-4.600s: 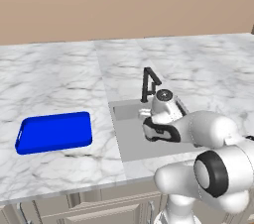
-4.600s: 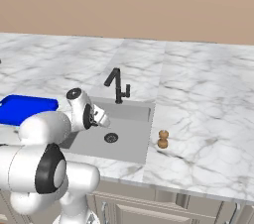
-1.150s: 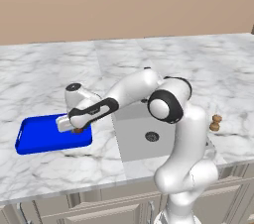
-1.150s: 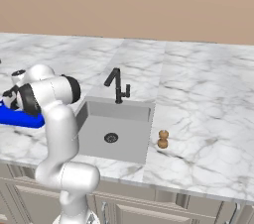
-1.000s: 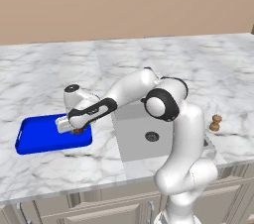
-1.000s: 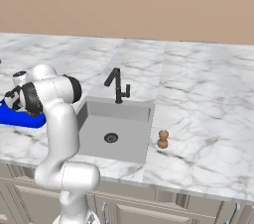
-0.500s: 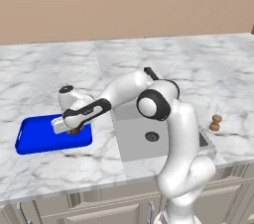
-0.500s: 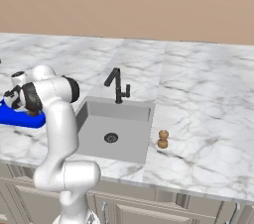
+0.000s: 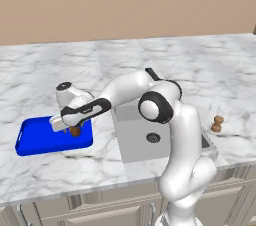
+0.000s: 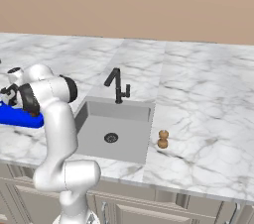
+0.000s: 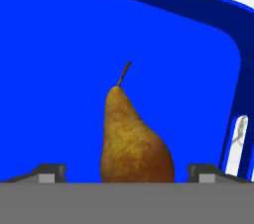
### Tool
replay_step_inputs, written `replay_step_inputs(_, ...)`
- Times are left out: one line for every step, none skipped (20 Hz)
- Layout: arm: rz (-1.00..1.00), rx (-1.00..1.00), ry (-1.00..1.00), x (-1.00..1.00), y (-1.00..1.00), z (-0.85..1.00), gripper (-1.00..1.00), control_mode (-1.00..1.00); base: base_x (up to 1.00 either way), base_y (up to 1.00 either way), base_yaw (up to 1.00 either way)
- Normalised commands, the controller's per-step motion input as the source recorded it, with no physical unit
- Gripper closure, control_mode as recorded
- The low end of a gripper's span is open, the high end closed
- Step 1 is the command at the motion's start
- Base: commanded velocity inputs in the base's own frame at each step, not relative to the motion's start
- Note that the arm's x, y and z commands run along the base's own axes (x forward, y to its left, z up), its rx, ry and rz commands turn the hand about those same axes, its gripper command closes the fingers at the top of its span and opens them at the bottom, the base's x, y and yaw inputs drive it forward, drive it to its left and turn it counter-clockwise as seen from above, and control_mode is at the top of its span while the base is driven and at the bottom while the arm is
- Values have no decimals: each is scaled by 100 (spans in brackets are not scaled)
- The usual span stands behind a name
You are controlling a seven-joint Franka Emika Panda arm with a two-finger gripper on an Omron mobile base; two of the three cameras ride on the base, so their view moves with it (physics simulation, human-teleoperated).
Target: Pick up all produce items and place them in the sink. Turn on the sink faucet to wash them. Then turn the sink off and put them in the tray.
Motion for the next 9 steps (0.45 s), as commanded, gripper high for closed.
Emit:
replay_step_inputs(4,0,-5,-4,0,54,-100,-100,0,0,0)
replay_step_inputs(3,0,-4,-11,0,57,-100,-100,0,0,0)
replay_step_inputs(4,0,-5,-18,0,55,-100,-100,0,0,0)
replay_step_inputs(3,0,-5,-20,0,49,-100,-100,0,0,0)
replay_step_inputs(2,0,-3,-17,0,39,-100,-100,0,0,0)
replay_step_inputs(1,0,0,-4,0,16,-100,-100,0,0,0)
replay_step_inputs(0,0,0,-2,0,0,-100,-100,0,0,0)
replay_step_inputs(0,0,0,0,0,0,-100,-100,0,0,0)
replay_step_inputs(0,0,0,0,0,0,-100,-100,0,0,0)
